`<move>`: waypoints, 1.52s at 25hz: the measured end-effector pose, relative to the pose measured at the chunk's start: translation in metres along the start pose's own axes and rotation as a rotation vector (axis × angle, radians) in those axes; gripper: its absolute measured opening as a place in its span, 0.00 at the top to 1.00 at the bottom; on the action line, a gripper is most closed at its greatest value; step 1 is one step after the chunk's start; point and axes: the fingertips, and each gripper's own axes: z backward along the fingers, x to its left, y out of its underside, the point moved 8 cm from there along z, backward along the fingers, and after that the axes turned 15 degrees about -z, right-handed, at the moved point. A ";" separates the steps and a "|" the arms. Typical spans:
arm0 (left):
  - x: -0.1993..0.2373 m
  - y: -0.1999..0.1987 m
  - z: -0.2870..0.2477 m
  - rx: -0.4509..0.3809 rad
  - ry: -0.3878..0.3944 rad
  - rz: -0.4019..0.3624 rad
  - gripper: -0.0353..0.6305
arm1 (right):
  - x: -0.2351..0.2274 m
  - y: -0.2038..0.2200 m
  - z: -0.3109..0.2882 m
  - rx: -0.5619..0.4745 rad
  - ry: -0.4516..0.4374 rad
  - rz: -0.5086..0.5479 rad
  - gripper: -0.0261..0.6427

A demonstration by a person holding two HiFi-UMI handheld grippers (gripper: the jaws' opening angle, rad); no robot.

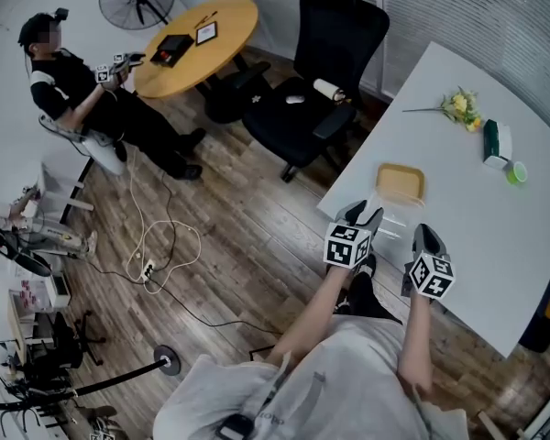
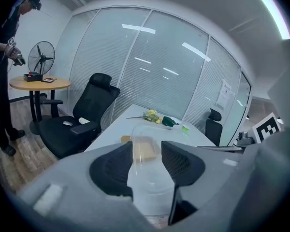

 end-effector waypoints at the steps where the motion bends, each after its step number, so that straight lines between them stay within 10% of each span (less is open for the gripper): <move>1: -0.003 0.001 0.003 -0.003 0.002 0.004 0.67 | 0.000 0.002 0.005 0.002 0.002 0.002 0.93; 38: -0.015 0.028 0.083 -0.069 -0.050 0.008 0.67 | 0.039 0.040 0.053 -0.039 -0.064 0.091 0.93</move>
